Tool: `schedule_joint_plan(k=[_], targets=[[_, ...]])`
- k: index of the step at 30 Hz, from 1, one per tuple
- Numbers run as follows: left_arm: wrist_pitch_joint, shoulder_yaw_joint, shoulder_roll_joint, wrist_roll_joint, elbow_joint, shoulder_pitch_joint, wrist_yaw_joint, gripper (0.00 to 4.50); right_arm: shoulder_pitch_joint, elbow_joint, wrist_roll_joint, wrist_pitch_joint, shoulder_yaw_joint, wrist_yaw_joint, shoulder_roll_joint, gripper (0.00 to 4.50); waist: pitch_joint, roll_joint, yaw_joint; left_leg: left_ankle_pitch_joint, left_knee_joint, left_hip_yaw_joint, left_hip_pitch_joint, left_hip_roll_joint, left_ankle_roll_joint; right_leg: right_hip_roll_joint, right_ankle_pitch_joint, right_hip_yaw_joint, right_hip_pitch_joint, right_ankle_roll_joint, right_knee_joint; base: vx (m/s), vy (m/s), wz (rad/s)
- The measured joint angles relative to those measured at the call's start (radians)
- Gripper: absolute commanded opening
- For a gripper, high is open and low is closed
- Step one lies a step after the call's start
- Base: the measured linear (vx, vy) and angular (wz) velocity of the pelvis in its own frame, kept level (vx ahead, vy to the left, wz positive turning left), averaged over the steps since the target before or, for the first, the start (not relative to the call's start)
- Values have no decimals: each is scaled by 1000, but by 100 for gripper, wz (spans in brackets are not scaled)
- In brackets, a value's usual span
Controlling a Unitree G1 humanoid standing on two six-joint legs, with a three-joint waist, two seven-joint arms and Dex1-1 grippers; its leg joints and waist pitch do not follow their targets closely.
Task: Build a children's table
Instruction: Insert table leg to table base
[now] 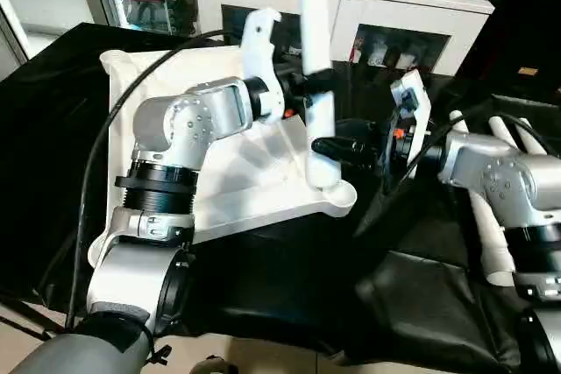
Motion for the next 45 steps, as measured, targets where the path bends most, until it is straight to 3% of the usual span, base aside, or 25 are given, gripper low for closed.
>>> schedule_joint_plan(k=[19, 24, 32, 34, 38, 45], targets=[[28, -37, 1, -4, -69, 7, -56, 188, -1, 32, -23, 10, 23, 50, -3, 219, 0, 0, 8, 0, 0, 0, 0, 0, 0, 0, 0, 0, 0, 0, 0, 0, 0, 0], [31, -38, -5, -5, -78, 11, -59, 188, -1, 32, -26, 10, 25, 55, -3, 191, 0, 0, 8, 0, 0, 0, 0, 0, 0, 0, 0, 0, 0, 0, 0, 0, 0, 0], [41, -37, -9, -4, -104, 32, -59, 188, 8, 31, -35, 2, 30, 72, -2, 187, 0, 0, 8, 0, 0, 0, 0, 0, 0, 0, 0, 0, 0, 0, 0, 0, 0, 0], [48, -43, -9, -4, -109, 36, -59, 188, 21, 26, -37, -5, 30, 76, -2, 243, 0, 0, 9, 0, 0, 0, 0, 0, 0, 0, 0, 0, 0, 0, 0, 0, 0, 0], [51, -71, -14, -6, -128, 42, -86, 188, 32, 17, -37, -7, 39, 94, 1, 275, 0, 0, 9, 0, 1, 0, 0, 0, 0, 0, 0, 0, 0, 0, 0, 0, 0, 0], [51, -85, -11, -5, -147, 42, -102, 188, 32, 10, -45, -24, 43, 95, 1, 282, 0, 0, 8, 0, 1, 0, 0, 0, 0, 0, 0, 0, 0, 0, 1, 0, 0, 0]])
